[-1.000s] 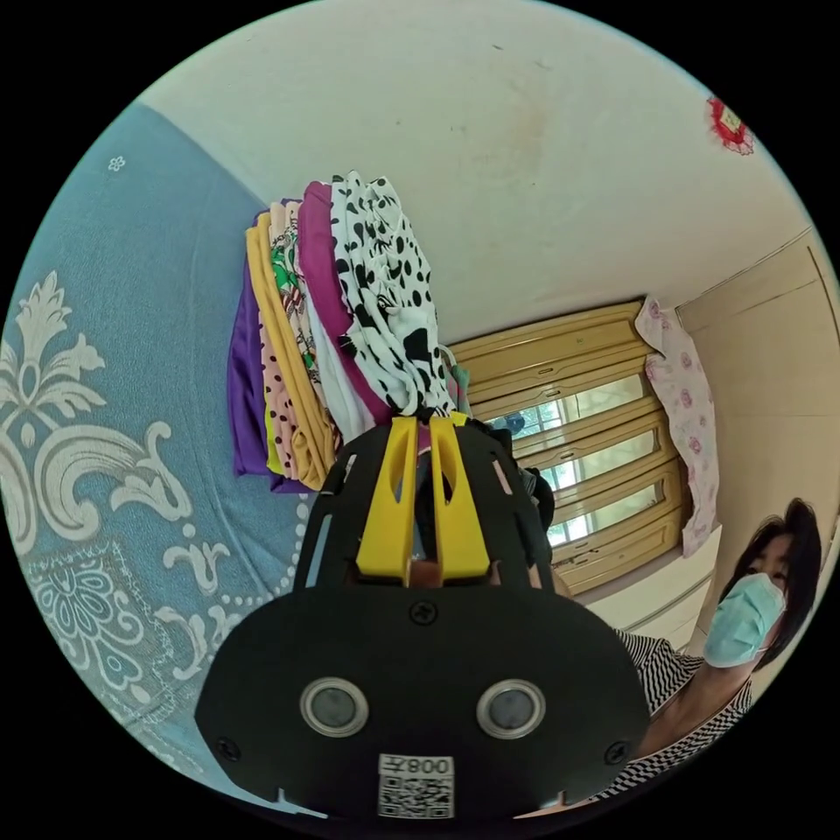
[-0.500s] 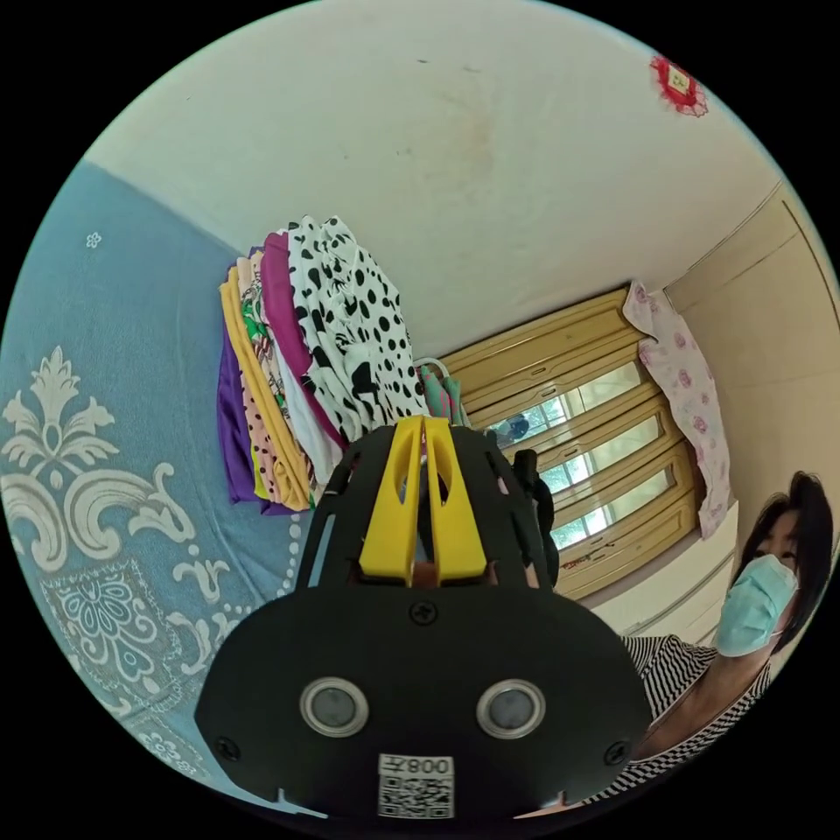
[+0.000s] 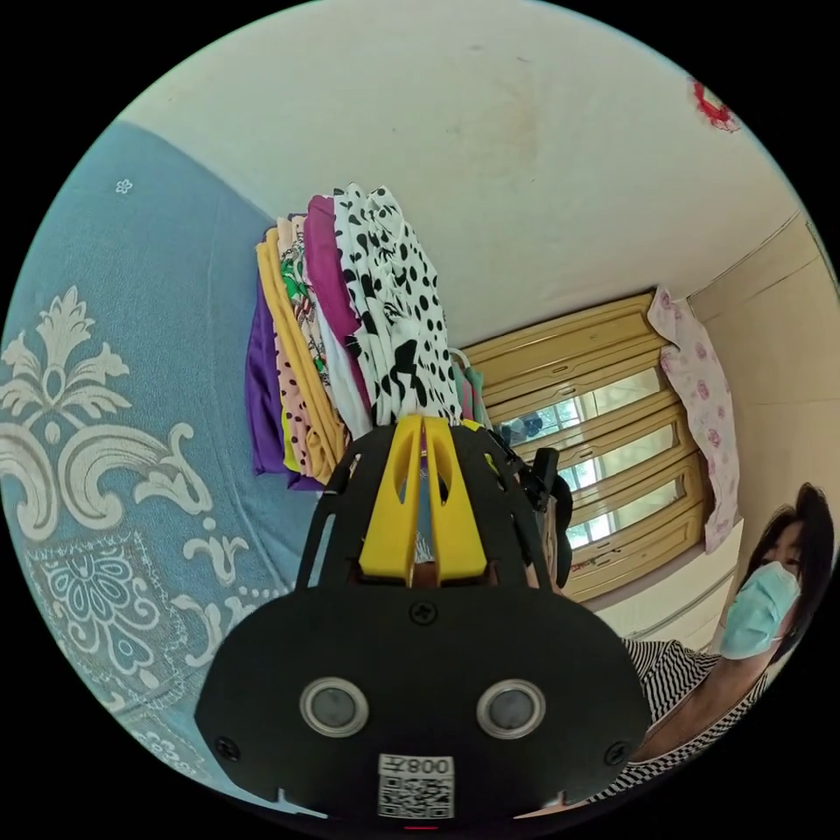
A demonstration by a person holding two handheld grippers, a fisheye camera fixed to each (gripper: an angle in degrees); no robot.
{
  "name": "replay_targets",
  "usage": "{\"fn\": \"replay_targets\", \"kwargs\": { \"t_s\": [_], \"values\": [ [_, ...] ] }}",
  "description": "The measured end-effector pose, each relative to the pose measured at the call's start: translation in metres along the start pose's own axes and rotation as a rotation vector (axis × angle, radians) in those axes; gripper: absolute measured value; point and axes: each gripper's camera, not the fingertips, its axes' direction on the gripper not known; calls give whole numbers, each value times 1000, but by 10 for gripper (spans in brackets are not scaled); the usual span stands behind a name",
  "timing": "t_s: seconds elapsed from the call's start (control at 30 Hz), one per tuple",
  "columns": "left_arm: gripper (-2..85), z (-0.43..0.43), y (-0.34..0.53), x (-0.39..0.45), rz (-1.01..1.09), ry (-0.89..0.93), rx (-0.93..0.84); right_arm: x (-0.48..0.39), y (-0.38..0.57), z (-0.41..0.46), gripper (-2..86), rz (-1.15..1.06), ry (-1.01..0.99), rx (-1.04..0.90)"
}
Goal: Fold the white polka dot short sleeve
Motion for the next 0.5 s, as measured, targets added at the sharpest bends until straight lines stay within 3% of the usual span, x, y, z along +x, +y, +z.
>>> {"fn": "replay_targets", "kwargs": {
  "t_s": [0.23,0.5],
  "values": [
    [3,-39,48,-31,-43,-30,-49,15,11,35,43,48,223,-54],
    [13,-33,95,-42,1,-152,-221,-25,13,97,66,-126,497,-124]
  ]
}}
